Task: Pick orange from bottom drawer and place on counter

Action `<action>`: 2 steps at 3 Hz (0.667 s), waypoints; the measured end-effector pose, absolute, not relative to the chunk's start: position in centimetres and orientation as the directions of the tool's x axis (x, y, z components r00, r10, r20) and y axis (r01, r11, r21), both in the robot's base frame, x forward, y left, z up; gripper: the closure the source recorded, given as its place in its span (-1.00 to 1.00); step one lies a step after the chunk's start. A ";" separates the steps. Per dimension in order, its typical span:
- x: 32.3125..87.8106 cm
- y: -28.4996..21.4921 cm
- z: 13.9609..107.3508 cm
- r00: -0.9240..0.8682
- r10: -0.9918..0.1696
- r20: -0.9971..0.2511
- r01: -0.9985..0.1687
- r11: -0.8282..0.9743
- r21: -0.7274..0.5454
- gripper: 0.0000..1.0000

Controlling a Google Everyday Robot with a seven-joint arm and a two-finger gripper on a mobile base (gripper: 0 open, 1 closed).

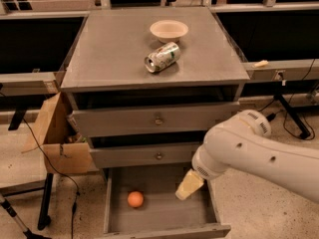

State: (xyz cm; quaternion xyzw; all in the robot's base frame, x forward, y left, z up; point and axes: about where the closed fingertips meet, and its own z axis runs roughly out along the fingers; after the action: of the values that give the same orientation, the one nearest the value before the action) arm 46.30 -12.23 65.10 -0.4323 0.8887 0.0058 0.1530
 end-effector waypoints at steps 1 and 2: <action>48.3 -11.9 65.5 -0.592 -0.727 -0.347 -0.727 0.668 -0.159 -1.00; 48.3 -11.8 65.5 -0.593 -0.726 -0.347 -0.727 0.669 -0.158 -1.00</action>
Offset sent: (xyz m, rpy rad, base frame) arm 0.0198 0.0033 0.0025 0.0292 -0.0754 -0.0465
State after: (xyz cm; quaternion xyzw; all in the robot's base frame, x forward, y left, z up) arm 48.31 -11.83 65.51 -0.4070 0.8925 0.0003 0.1943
